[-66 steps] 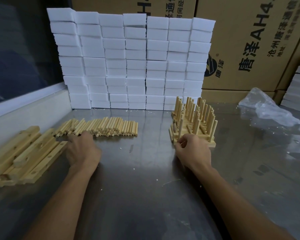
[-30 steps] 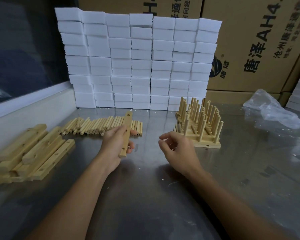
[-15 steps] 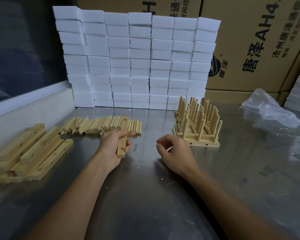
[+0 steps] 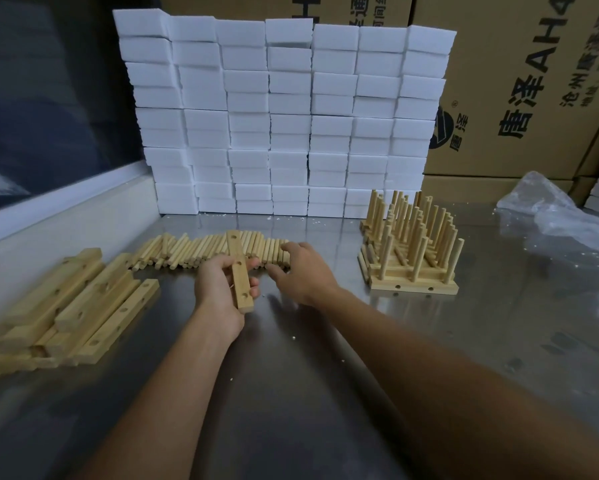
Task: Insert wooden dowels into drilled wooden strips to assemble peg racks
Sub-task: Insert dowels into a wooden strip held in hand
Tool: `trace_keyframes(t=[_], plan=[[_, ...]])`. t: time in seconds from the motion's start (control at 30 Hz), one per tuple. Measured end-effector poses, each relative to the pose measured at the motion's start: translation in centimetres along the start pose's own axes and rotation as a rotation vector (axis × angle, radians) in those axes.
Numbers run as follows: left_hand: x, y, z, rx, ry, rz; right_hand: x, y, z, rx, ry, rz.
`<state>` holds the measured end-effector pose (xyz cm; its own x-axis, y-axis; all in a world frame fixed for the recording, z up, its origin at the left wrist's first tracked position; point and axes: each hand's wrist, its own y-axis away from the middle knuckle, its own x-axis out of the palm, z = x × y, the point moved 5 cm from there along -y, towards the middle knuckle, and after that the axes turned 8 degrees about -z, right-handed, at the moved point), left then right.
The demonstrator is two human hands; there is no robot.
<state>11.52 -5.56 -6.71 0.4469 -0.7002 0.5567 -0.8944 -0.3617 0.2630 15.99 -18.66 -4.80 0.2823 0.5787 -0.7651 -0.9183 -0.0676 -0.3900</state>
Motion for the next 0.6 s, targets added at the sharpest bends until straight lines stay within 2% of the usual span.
trace_keyframes(t=[0.2, 0.47, 0.6], plan=[[-0.2, -0.1, -0.1, -0.007, -0.015, -0.06, 1.8, -2.0, -1.2, 0.006, 0.237, 0.042], [-0.4, -0.2, -0.1, -0.002, -0.04, -0.075, 0.3, -2.4, -1.4, 0.03, 0.179, -0.09], [-0.4, -0.2, 0.0, -0.003, -0.062, -0.072, -0.7, -1.9, -1.9, 0.108, 0.033, -0.201]])
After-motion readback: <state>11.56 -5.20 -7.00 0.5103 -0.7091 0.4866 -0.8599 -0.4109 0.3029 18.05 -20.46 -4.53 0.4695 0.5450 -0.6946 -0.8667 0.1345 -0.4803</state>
